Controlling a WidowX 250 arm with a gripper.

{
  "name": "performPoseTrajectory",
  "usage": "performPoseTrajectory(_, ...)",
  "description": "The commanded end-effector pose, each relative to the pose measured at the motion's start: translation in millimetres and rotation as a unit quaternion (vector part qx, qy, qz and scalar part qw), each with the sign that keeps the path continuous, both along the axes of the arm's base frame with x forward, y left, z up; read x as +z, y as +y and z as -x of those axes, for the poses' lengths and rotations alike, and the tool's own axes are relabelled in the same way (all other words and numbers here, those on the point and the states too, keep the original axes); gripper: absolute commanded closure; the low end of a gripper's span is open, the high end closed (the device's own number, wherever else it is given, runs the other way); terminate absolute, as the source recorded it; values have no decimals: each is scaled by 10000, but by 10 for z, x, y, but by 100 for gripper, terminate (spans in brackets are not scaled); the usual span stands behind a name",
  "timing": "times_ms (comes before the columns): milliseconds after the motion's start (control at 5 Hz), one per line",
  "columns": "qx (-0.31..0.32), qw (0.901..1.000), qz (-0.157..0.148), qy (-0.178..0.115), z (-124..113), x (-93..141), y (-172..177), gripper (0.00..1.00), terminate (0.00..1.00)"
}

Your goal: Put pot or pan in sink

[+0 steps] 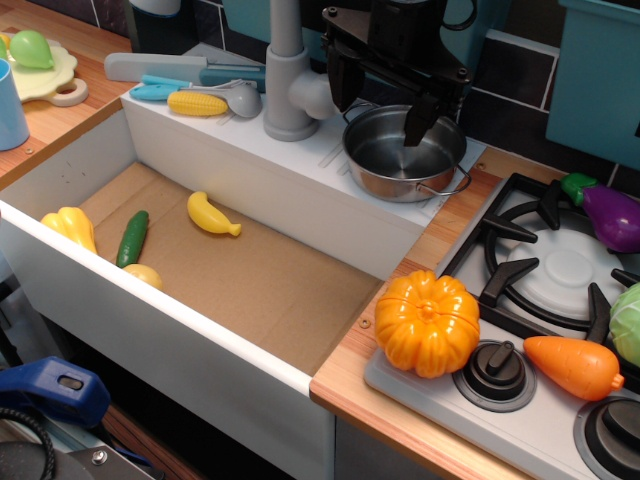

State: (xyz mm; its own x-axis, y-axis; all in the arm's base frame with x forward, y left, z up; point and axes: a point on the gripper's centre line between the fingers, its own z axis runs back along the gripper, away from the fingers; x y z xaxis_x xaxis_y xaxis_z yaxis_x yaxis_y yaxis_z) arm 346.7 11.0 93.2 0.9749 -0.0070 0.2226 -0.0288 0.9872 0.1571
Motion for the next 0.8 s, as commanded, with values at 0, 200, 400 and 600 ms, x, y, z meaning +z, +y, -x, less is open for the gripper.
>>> performPoseTrajectory(0,0,10000,0,0,0,0,0,0,0)
performPoseTrajectory(200,-766,9968,-170,-168,-52,-34,-19,0,0)
performPoseTrajectory(400,-1332,9896,-404,-358,-98,-46,-44,0,0)
performPoseTrajectory(600,-2164,9728,-465,-687,-114,-129,-69,0,0)
